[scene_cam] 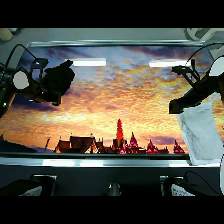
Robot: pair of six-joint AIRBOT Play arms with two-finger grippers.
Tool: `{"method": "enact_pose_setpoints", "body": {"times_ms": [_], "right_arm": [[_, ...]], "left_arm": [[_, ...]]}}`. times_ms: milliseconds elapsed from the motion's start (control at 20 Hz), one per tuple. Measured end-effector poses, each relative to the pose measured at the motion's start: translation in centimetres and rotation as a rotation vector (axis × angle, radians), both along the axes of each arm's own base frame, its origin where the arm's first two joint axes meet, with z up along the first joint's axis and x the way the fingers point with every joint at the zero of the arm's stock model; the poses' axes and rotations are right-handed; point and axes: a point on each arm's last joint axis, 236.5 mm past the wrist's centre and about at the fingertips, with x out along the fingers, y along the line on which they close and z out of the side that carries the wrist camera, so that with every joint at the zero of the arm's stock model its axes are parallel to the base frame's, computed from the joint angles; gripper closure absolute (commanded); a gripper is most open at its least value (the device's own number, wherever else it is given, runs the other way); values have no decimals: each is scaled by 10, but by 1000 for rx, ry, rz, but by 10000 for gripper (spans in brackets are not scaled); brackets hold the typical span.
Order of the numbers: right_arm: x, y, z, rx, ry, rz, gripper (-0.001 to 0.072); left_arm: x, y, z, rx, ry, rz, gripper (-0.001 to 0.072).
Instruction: Fold the shirts.
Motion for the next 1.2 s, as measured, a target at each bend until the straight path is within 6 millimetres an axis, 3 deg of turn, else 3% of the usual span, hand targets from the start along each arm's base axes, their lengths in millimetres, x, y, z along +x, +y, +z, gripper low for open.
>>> {"method": "enact_pose_setpoints", "body": {"times_ms": [850, 1050, 1200], "right_arm": [[0, 0, 0, 0, 0, 0, 59], [10, 0, 1, -1, -40, -6, 59], [30, -1, 3, -4, -128, -20, 59]], "left_arm": [[0, 0, 0, -1, -2, 3, -13], [21, -9, 8, -48, -94, 20, -13], [52, -19, 21, -104, -233, 33, -13]]}}
